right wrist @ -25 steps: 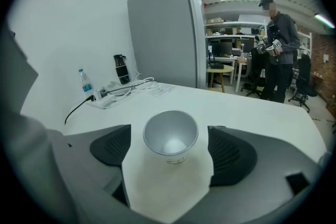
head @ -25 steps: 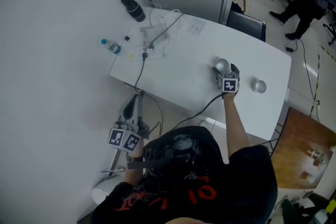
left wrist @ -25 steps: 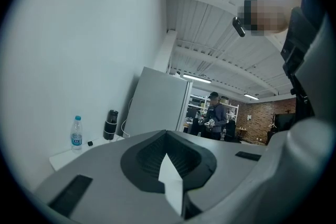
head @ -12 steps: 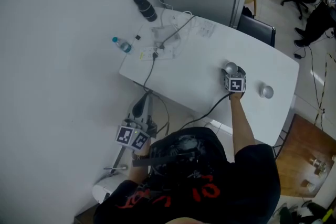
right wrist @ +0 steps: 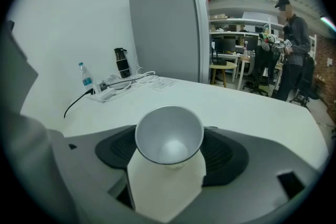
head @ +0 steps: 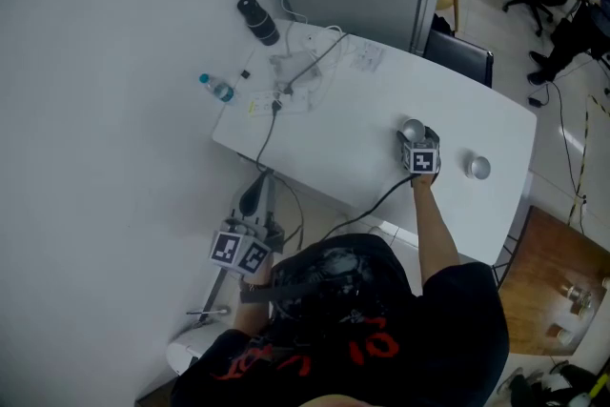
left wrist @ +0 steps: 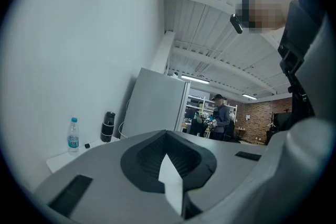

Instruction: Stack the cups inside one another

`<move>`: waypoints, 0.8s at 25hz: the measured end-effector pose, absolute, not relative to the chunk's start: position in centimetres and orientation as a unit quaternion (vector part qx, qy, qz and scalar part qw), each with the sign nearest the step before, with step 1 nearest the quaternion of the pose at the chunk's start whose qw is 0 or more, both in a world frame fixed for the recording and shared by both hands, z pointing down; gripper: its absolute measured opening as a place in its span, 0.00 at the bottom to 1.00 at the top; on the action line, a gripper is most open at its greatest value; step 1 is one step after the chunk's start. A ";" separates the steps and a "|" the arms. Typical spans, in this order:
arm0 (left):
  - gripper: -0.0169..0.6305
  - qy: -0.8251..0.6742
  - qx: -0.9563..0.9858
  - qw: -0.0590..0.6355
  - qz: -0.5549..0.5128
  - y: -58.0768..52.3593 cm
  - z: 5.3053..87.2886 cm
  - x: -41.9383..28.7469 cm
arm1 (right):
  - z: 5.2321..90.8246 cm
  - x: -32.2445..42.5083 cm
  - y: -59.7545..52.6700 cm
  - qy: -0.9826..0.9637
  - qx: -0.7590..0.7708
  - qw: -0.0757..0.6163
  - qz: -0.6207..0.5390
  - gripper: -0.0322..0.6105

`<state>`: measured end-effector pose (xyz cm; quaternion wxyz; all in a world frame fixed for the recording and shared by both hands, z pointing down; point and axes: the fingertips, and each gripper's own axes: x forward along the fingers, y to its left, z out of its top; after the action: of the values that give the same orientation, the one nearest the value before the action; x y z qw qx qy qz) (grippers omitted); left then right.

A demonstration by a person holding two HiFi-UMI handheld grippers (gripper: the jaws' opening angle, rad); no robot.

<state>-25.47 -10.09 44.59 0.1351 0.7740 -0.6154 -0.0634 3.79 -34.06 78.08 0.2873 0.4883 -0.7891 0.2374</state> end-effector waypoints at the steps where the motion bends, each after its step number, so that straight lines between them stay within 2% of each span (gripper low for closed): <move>1: 0.03 -0.615 0.774 0.135 -0.065 -10.1 44.6 -25.4 | 79.0 4.2 -33.7 -0.785 0.489 0.294 0.241 0.65; 20: 0.03 -0.581 0.799 0.140 -0.067 -9.6 44.6 -22.7 | 78.0 7.8 -28.4 -0.786 0.498 0.287 0.226 0.65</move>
<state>-22.70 -9.60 44.59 0.1400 0.7988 -0.5811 -0.0673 7.76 -28.41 78.04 0.2867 0.4983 -0.7865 0.2259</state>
